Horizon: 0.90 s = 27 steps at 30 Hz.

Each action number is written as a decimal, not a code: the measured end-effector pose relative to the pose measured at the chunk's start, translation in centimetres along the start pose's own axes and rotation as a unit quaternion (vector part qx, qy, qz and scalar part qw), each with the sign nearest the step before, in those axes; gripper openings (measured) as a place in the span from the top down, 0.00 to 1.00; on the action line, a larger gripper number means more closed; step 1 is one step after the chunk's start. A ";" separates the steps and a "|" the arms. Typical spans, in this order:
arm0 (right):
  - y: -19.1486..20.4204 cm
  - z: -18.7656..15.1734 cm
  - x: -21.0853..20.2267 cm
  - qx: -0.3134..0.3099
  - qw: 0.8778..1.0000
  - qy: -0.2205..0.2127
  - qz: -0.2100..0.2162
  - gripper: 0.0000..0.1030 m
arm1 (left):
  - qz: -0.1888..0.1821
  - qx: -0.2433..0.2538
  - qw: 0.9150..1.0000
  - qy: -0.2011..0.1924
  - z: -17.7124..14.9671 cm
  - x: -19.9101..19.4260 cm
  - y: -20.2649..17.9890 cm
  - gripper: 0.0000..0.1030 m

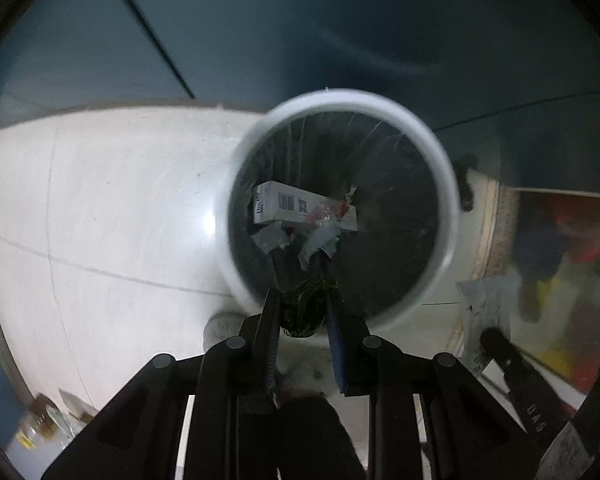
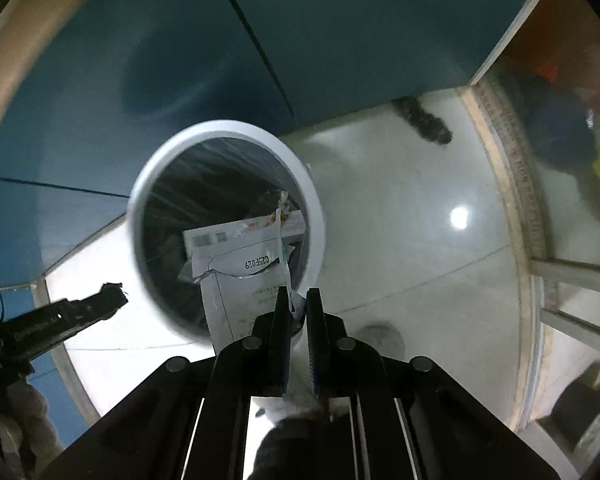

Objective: Collect trash
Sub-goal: 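Carry both items over the grey bin and open both tools to drop them, then raise both tools away from the bin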

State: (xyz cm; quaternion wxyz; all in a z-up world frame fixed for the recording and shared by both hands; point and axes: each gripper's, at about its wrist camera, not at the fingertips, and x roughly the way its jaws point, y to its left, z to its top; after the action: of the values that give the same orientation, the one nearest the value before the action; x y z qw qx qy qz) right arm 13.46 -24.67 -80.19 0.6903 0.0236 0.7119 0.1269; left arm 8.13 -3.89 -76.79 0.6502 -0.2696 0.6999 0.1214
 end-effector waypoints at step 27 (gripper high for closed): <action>3.4 1.1 0.6 -0.078 0.995 0.035 -0.051 0.02 | 0.108 0.014 0.993 -0.035 -1.0 -4.1 1.6 0.00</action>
State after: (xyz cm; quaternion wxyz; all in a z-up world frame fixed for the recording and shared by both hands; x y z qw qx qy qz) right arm 14.01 -21.11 -80.05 0.6702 -0.0707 0.7240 0.1472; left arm 6.50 -2.20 -72.94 0.6608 -0.1791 0.7036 0.1903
